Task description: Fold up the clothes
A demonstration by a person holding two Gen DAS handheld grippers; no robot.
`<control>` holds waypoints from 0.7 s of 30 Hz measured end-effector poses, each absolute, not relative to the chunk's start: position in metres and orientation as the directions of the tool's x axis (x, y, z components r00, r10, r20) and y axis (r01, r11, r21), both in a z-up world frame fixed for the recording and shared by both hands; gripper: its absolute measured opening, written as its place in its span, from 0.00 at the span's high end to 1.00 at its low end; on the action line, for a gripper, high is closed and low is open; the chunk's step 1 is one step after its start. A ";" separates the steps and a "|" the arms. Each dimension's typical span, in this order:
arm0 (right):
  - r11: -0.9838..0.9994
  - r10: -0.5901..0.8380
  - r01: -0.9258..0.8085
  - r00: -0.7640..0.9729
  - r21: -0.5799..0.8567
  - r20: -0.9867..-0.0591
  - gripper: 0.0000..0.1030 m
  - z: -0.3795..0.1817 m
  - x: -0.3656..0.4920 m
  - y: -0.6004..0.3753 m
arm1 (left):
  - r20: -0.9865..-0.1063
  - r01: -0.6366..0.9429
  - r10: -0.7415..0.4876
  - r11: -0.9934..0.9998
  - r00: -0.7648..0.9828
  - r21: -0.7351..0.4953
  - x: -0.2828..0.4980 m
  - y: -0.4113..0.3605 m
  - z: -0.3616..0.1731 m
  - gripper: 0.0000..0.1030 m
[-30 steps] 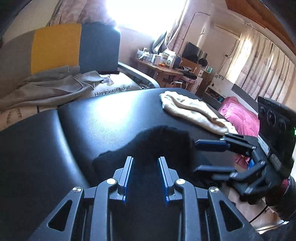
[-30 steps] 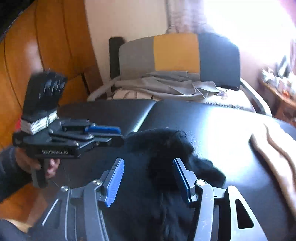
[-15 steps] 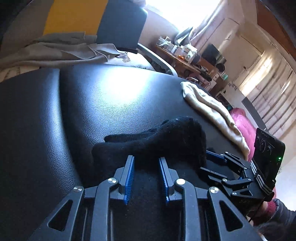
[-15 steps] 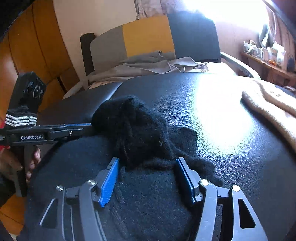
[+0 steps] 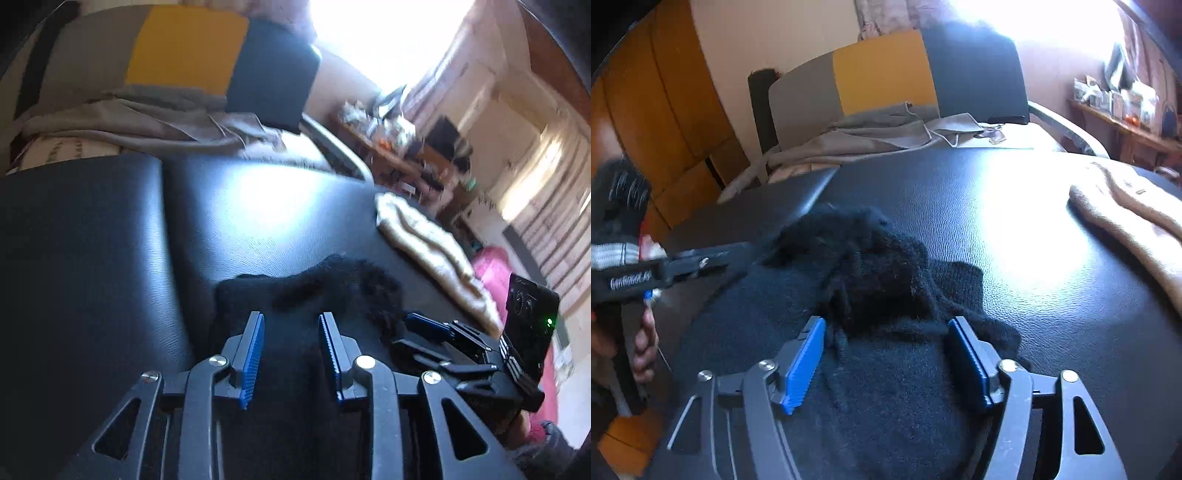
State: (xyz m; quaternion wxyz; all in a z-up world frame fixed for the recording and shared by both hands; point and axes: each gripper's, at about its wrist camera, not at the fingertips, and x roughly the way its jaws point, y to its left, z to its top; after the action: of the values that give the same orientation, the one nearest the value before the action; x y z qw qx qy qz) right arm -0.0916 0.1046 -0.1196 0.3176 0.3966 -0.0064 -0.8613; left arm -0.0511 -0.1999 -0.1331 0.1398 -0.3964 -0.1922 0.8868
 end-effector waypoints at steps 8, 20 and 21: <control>-0.650 -0.756 0.430 -0.282 0.627 -0.591 0.01 -0.115 -0.062 0.170 | -0.557 -0.095 0.604 -0.721 -0.570 -0.686 0.004 -0.250 -0.162 0.56; -0.605 -0.796 0.321 -0.207 0.729 -0.569 0.00 -0.158 -0.070 0.172 | -0.474 -0.123 0.730 -0.597 -0.493 -0.793 -0.012 -0.239 -0.205 0.48; -0.600 -0.799 0.332 -0.198 0.728 -0.568 0.00 -0.158 -0.075 0.165 | -0.467 -0.133 0.734 -0.594 -0.493 -0.793 -0.016 -0.238 -0.205 0.47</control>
State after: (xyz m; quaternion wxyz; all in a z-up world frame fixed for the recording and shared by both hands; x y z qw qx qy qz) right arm -0.0751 0.1654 -0.1582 0.3827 0.5046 -0.2312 -0.7385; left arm -0.0164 -0.2380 -0.2049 0.2754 -0.4214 -0.3566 0.7870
